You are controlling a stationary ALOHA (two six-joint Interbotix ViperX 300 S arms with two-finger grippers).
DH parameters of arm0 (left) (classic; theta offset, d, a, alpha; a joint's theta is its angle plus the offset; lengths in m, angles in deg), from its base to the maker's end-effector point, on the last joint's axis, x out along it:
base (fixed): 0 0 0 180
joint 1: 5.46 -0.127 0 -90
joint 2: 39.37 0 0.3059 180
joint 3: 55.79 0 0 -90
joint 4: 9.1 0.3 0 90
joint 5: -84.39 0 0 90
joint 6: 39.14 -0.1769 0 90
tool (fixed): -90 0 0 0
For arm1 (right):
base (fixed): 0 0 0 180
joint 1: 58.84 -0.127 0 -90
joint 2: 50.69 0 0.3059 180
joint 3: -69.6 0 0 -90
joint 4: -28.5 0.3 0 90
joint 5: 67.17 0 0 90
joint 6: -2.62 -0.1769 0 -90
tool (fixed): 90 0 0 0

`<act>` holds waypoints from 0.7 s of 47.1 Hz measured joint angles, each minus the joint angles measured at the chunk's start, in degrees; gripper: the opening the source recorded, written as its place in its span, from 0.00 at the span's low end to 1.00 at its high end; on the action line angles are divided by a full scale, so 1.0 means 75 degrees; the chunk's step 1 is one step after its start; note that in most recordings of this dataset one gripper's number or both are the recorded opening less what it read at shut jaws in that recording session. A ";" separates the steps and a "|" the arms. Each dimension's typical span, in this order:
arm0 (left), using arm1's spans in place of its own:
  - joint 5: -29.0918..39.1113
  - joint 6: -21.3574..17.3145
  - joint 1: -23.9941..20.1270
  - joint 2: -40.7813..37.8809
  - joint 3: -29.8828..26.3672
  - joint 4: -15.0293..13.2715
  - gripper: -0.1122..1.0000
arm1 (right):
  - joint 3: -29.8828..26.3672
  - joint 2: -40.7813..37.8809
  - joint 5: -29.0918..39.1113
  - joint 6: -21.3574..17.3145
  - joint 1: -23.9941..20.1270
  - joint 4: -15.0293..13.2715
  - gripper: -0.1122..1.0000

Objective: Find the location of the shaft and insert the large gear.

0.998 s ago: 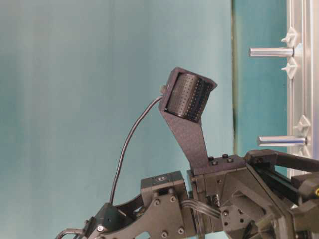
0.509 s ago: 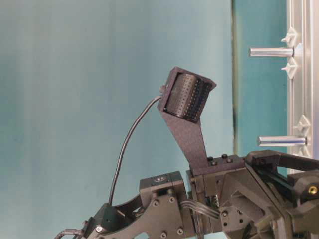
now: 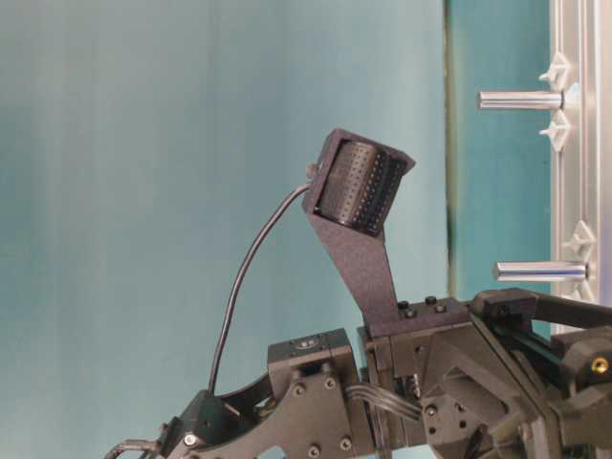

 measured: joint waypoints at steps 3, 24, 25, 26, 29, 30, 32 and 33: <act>-0.0047 -0.0012 0.0000 0.0012 0.0000 0.0000 0.74 | 0.0000 0.0000 0.0000 0.0000 0.0000 -0.0012 0.11; -0.0082 -0.0059 0.0000 0.0258 0.0000 0.0012 0.74 | 0.0000 0.0000 0.0000 0.0000 0.0000 -0.0023 0.11; -0.0082 -0.0059 0.0000 0.0270 0.0000 0.0012 0.74 | 0.0000 -0.0012 0.0012 0.0000 0.0000 -0.0023 0.11; -0.0070 -0.0059 0.0000 0.0281 0.0000 0.0012 0.74 | 0.0000 0.0000 0.0012 0.0000 0.0000 -0.0023 0.11; -0.0059 -0.0059 0.0000 0.0316 -0.0023 0.0012 0.74 | 0.0000 0.0000 0.0023 0.0000 0.0000 -0.0023 0.11; -0.0047 -0.0059 0.0000 0.0316 -0.0023 0.0012 0.74 | -0.0012 0.0000 0.0023 0.0000 0.0000 -0.0023 0.11; 0.0012 -0.0059 0.0000 0.0328 -0.0059 0.0012 0.74 | 0.0000 0.0000 0.0035 0.0000 0.0000 -0.0023 0.12; 0.0047 -0.0047 0.0000 0.0340 -0.0082 0.0012 0.74 | 0.0000 0.0000 0.0035 0.0000 0.0000 -0.0023 0.11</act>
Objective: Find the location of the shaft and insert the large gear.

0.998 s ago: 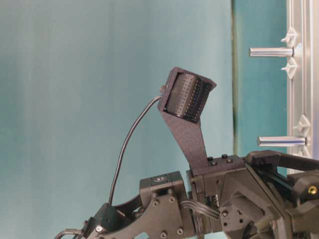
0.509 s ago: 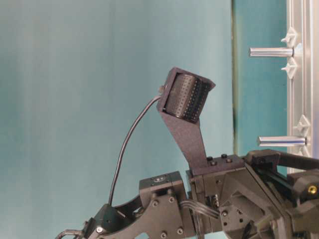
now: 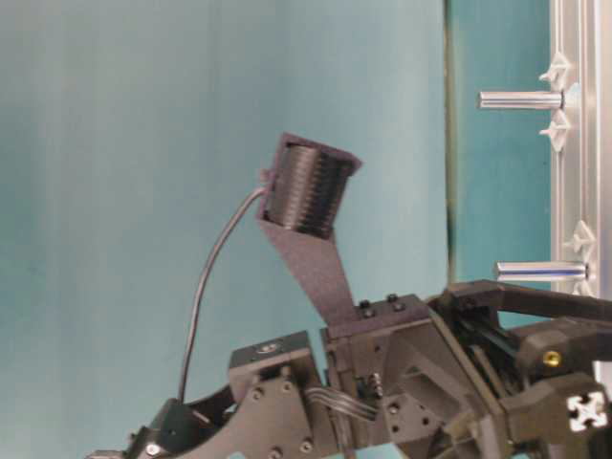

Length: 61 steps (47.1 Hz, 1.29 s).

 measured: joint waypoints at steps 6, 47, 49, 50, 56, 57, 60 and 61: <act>0.0281 -0.0059 0.0000 0.0059 -0.0211 0.0012 0.74 | 0.0000 0.0000 0.0000 0.0000 0.0000 0.0000 0.11; 0.2789 -0.0902 -0.0293 0.0562 -0.2016 0.0047 0.74 | 0.0000 0.0000 0.0000 0.0000 0.0000 0.0000 0.11; 0.2836 -0.0984 -0.0293 0.0562 -0.2098 0.0047 0.74 | 0.0000 0.0000 0.0000 0.0000 0.0000 0.0000 0.11; 0.2848 -0.1031 -0.0293 0.0562 -0.2133 0.0047 0.74 | 0.0000 0.0000 0.0000 0.0000 0.0000 0.0000 0.11; 0.2918 -0.1207 -0.0293 0.0621 -0.2367 0.0047 0.74 | 0.0000 0.0000 0.0000 0.0000 0.0000 0.0000 0.11; 0.2941 -0.1207 -0.0293 0.0645 -0.2402 0.0047 0.74 | 0.0000 0.0000 0.0000 0.0000 0.0000 0.0000 0.12; 0.3035 -0.1219 -0.0328 0.0680 -0.2531 0.0047 0.74 | 0.0000 0.0012 0.0000 0.0000 0.0000 0.0000 0.11; 0.3082 -0.1230 -0.0340 0.0680 -0.2566 0.0047 0.74 | 0.0000 0.0023 0.0000 0.0000 0.0000 0.0000 0.12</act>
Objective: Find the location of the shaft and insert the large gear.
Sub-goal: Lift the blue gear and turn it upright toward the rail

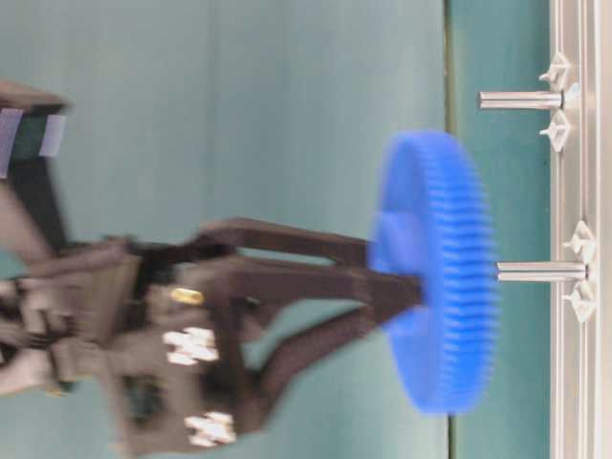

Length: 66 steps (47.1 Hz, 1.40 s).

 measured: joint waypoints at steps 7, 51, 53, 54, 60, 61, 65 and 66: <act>0.0246 -0.0023 -0.0164 0.0012 -0.0164 0.0000 0.74 | -0.0012 0.0000 0.0012 0.0000 0.0000 0.0000 0.11; 0.0223 -0.0820 -0.0809 -0.0375 -0.0902 0.0012 0.74 | 0.0000 0.0012 0.0012 0.0000 0.0000 0.0000 0.11; 0.0223 -0.0879 -0.0809 -0.0469 -0.0973 0.0012 0.74 | 0.0000 0.0012 0.0000 0.0000 0.0000 0.0000 0.11; 0.0223 -0.0914 -0.0820 -0.0492 -0.1008 0.0012 0.74 | 0.0000 0.0000 0.0000 0.0000 0.0000 0.0000 0.12; 0.0223 -0.1078 -0.0879 -0.0750 -0.1242 0.0000 0.74 | 0.0000 0.0012 0.0000 0.0000 0.0012 0.0000 0.11; 0.0223 -0.1090 -0.0891 -0.0785 -0.1277 0.0012 0.74 | 0.0000 0.0023 0.0012 0.0000 0.0000 0.0000 0.11; 0.0223 -0.1113 -0.0961 -0.0949 -0.1418 0.0012 0.74 | 0.0000 0.0070 0.0000 0.0000 0.0000 0.0000 0.11; 0.0223 -0.1125 -0.0984 -0.0984 -0.1441 0.0012 0.74 | 0.0000 0.0070 0.0000 0.0000 0.0000 0.0000 0.12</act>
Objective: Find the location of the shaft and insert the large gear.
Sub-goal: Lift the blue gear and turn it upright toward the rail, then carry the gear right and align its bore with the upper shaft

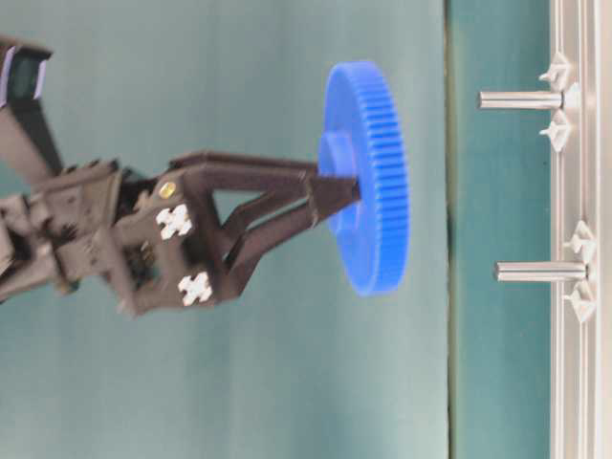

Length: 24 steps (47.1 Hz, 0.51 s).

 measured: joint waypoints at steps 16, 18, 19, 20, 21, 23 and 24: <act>-0.0023 -0.0023 -0.0094 -0.0492 -0.0223 0.0000 0.74 | 0.0000 0.0070 0.0000 0.0000 0.0000 0.0000 0.11; -0.0035 -0.0023 -0.0105 -0.0551 -0.0270 -0.0012 0.74 | 0.0000 0.0070 0.0000 0.0000 0.0000 0.0000 0.12; -0.0047 -0.0023 -0.0117 -0.0574 -0.0293 0.0000 0.74 | 0.0000 0.0070 0.0000 0.0000 0.0000 0.0000 0.11; -0.0047 -0.0023 -0.0129 -0.0598 -0.0316 0.0000 0.74 | 0.0000 0.0070 0.0012 0.0000 0.0000 0.0000 0.11; -0.0047 -0.0035 -0.0141 -0.0621 -0.0340 -0.0012 0.74 | 0.0000 0.0070 0.0012 0.0000 0.0000 0.0000 0.11; -0.0047 -0.0035 -0.0164 -0.0668 -0.0387 0.0000 0.74 | 0.0000 0.0070 0.0012 0.0000 0.0000 0.0000 0.11; -0.0047 -0.0035 -0.0176 -0.0703 -0.0434 0.0000 0.74 | 0.0000 0.0070 0.0012 0.0000 0.0012 0.0000 0.11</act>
